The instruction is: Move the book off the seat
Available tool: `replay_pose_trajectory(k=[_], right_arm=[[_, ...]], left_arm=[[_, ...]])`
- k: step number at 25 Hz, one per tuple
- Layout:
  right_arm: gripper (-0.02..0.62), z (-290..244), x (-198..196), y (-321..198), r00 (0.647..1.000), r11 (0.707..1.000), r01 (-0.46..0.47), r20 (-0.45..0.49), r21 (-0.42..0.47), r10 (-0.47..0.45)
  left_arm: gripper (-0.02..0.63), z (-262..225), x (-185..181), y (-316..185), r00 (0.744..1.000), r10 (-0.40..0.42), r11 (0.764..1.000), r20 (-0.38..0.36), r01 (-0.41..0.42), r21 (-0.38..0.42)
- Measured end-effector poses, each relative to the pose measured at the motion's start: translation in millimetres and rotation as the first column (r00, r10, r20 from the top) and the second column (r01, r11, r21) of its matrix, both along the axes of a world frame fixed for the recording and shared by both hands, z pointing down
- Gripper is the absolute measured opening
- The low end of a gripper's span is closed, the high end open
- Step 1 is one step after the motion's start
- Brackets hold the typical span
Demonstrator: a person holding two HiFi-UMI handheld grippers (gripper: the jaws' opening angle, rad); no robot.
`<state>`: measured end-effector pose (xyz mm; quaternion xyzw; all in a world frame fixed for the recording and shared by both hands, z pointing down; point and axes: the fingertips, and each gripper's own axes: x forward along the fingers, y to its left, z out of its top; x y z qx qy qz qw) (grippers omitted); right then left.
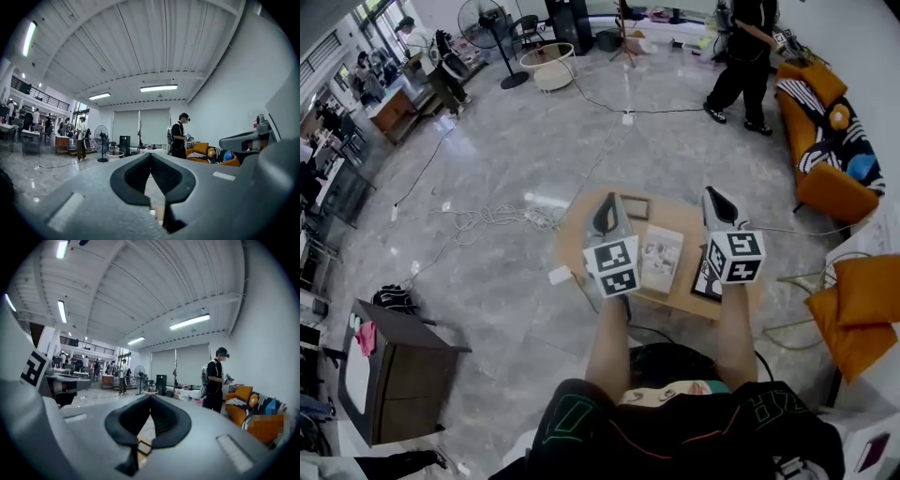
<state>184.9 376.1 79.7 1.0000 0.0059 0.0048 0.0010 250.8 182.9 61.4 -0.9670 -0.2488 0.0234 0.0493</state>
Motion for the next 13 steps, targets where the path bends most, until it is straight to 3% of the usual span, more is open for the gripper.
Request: replay_pose_trajectory(k=[5, 13], right_arm=[[0.003, -10, -12, -4, 0.998, 0.999, -0.036, -0.048, -0.02, 0.035], [0.003, -18, -28, 6, 0.993, 0.997, -0.071, -0.097, -0.025, 0.068]], left_arm=[[0.011, -4, -13, -7, 1.0, 0.012, 0.999, 0.0, -0.012, -0.049], [0.011, -2, -28, -5, 0.999, 0.012, 1.0, -0.032, -0.012, 0.001]])
